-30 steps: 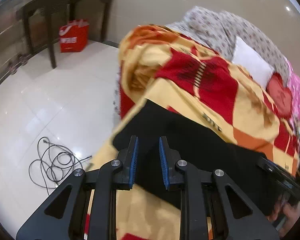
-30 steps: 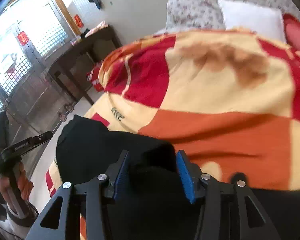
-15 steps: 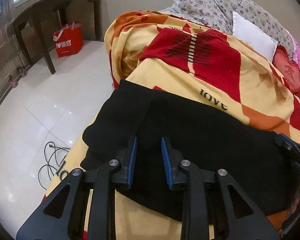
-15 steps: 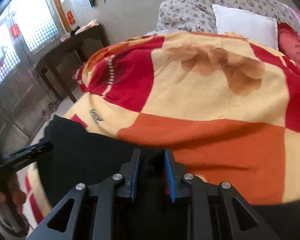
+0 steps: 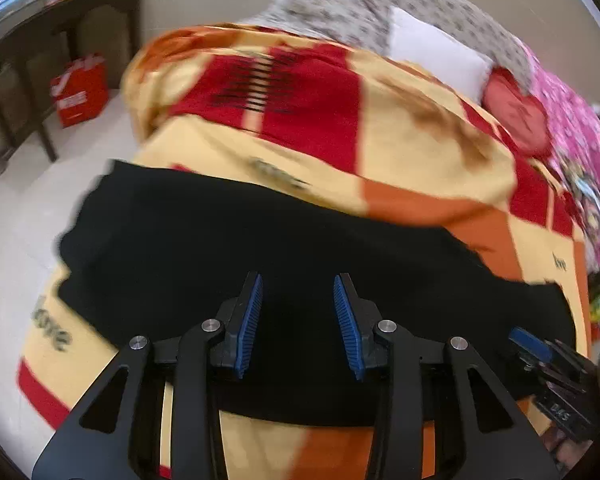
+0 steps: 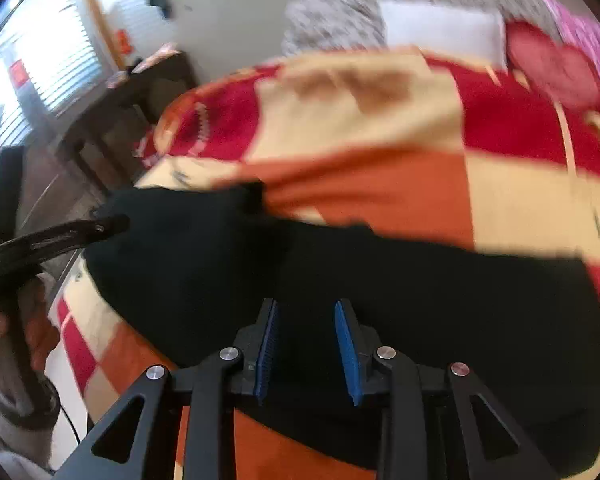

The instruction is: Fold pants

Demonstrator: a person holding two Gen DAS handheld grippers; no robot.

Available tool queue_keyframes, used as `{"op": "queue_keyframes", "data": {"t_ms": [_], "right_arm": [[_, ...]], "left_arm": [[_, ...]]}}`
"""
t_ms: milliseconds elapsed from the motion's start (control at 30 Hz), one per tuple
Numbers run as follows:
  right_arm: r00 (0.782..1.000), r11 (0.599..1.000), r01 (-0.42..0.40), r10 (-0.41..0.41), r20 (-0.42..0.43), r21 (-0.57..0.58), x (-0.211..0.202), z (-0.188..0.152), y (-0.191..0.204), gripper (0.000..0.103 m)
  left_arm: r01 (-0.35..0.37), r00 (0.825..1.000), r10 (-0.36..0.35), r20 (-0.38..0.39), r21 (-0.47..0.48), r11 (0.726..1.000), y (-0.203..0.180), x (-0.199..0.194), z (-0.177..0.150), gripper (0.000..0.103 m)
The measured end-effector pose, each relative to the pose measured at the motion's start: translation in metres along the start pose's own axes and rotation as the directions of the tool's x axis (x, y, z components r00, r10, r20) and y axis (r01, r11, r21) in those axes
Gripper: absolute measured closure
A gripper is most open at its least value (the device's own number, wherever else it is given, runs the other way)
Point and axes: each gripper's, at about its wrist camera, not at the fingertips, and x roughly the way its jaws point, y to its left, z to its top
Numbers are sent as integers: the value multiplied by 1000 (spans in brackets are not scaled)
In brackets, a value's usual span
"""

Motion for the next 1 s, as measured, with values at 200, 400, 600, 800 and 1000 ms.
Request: {"op": "queue_keyframes", "data": {"t_ms": [200,400,600,800,1000], "right_arm": [[996,997,14,-21,87,78,-54,-9,-32,73],[955,948,239,-269,127,212,-114,-37,-101,65],[963,943,227,-255,89,245,-98,-31,-126,63],[968,952,186,-219,118,242,-75,-27,-128,88],[943,963,233,-257,213,135,-123,-34,-92,92]], "left_arm": [[-3,998,11,-55,143,990,-57,23,-9,67],[15,998,-5,-55,174,985,-77,27,-1,67],[-1,998,11,-54,174,985,-81,32,-2,66],[16,998,-6,-64,163,987,-77,33,-2,66],[50,996,-39,-81,132,990,-71,24,2,66]]}}
